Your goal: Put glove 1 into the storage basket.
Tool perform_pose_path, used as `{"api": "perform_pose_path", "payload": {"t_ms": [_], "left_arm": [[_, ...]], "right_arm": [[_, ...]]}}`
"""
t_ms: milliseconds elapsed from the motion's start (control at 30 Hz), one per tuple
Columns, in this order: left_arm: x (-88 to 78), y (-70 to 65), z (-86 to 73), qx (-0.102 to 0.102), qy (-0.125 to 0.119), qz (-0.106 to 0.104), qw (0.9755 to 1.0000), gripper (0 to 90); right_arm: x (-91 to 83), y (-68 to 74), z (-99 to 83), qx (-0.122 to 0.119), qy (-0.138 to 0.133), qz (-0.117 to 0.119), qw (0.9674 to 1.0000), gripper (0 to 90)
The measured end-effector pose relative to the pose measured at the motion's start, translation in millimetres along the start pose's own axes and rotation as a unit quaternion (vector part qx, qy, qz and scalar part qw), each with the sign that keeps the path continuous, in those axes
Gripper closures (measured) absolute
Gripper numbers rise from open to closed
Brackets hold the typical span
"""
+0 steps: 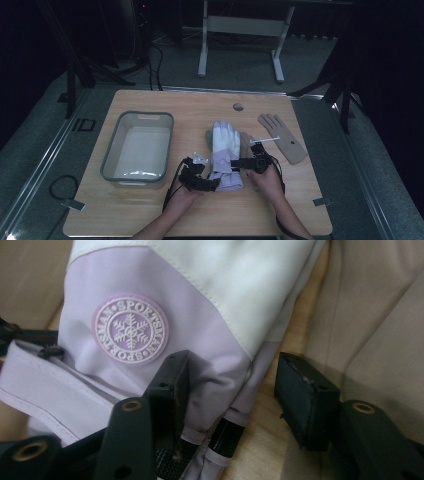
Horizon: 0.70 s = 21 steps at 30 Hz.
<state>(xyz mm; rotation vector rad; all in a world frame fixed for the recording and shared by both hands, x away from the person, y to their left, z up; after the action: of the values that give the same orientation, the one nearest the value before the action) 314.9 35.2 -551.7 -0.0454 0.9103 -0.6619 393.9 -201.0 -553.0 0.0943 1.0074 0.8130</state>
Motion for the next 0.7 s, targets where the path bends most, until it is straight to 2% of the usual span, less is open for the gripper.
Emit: {"api": "perform_pose_path", "payload": {"t_ms": [33,67,100,233,267,333,400,467,700], "left_arm": [[2.0,1.1,-1.0,-0.005,0.006,-0.006,1.0000,17.6],[2.8,1.4,-1.6,-0.005,0.007,-0.008,0.9999,17.6],[3.3,1.6,-2.0,-0.006,0.008,-0.010,0.9999,17.6],[4.8,3.2,-2.3,-0.010,0.016,-0.021,0.9996,20.6],[4.9,3.3,-2.3,-0.006,0.017,-0.026,0.9995,21.7],[4.7,3.3,-1.8,-0.005,0.021,-0.032,0.9992,25.7],[4.7,4.4,-1.5,-0.005,0.027,-0.055,0.9981,34.5],[5.2,5.3,-1.1,-0.013,0.034,-0.076,0.9964,44.4],[4.5,6.6,1.9,-0.014,0.051,-0.100,0.9936,61.1]], "right_arm": [[0.5,0.0,0.1,-0.002,0.001,0.005,1.0000,60.6],[1.3,4.2,0.1,-0.017,0.004,-0.001,0.9998,67.1],[1.1,6.9,0.3,-0.025,0.004,-0.008,0.9996,69.9],[0.4,21.5,-1.2,-0.069,-0.002,-0.055,0.9961,75.9],[0.3,26.4,-2.1,-0.084,-0.004,-0.072,0.9938,76.6],[1.0,36.6,-4.8,-0.116,-0.011,-0.108,0.9873,77.5],[1.5,42.3,-6.3,-0.139,-0.012,-0.130,0.9816,78.2],[2.0,45.5,-6.4,-0.146,-0.011,-0.141,0.9791,78.6],[3.5,51.4,-6.5,-0.159,-0.010,-0.159,0.9743,79.0]]}}
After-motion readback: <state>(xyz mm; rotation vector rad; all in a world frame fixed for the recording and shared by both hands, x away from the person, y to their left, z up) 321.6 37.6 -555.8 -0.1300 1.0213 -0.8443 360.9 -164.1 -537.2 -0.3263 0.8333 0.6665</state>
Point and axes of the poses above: each handheld gripper's, and its own axes: x roughly forward along the jaws, z roughly out of its top, y roughly to its left, the point moved 1 cm from there along x, roughly forward along the jaws, and after that the axes turned 5 degrees about -x, right-handed, at the moved point
